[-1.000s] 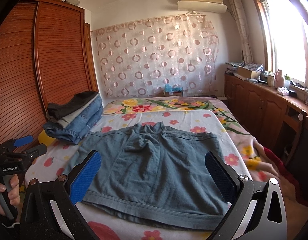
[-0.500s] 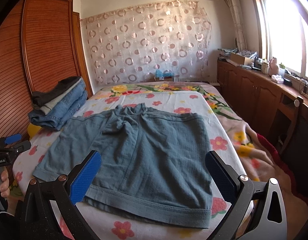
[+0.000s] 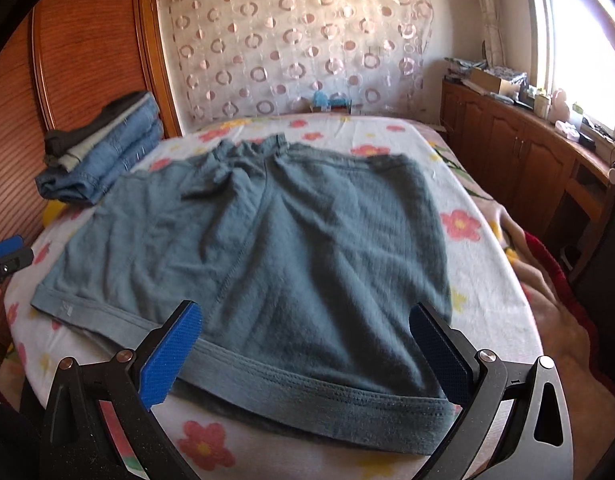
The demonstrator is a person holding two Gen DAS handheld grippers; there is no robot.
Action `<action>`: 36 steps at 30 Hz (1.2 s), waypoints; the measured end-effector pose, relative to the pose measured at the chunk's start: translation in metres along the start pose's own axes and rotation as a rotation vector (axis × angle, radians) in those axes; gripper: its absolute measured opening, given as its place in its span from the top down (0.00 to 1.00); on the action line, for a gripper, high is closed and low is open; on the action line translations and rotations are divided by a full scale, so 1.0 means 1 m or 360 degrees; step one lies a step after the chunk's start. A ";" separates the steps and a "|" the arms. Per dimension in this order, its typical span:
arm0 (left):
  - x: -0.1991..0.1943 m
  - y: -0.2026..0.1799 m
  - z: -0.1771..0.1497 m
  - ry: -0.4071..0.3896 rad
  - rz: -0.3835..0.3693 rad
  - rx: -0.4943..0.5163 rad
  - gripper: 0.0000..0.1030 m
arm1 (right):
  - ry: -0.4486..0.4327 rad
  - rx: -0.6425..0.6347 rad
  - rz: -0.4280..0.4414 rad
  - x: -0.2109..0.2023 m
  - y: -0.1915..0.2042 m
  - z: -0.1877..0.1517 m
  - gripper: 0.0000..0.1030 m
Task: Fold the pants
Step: 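Move the left gripper to the leg hem and close on it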
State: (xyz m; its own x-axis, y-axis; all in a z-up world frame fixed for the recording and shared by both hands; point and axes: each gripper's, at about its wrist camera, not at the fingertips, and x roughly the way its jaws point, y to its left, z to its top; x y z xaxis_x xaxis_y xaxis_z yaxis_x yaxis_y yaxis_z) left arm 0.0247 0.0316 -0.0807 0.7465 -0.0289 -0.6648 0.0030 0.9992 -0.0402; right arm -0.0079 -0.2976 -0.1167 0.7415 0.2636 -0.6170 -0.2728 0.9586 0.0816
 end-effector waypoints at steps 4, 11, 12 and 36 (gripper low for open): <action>0.001 0.008 -0.005 0.0001 0.0019 -0.0021 0.00 | 0.0038 -0.0004 -0.0015 -0.008 -0.001 -0.004 0.00; -0.002 0.028 -0.012 0.0005 0.0033 -0.0079 0.02 | 0.0035 -0.0078 -0.0072 -0.021 0.002 -0.011 0.00; -0.003 0.029 -0.013 0.0009 0.0024 -0.0085 0.04 | 0.0028 -0.0082 -0.0071 -0.023 0.002 -0.012 0.00; 0.006 0.010 -0.034 0.0177 -0.0278 -0.0037 0.65 | -0.0010 -0.0099 -0.0062 -0.015 0.004 -0.015 0.00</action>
State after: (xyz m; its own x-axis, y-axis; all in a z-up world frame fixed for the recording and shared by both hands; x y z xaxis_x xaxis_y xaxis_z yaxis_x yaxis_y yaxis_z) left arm 0.0071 0.0402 -0.1105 0.6579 -0.2060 -0.7244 0.1095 0.9778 -0.1786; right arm -0.0294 -0.2990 -0.1191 0.7562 0.2274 -0.6136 -0.2812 0.9596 0.0091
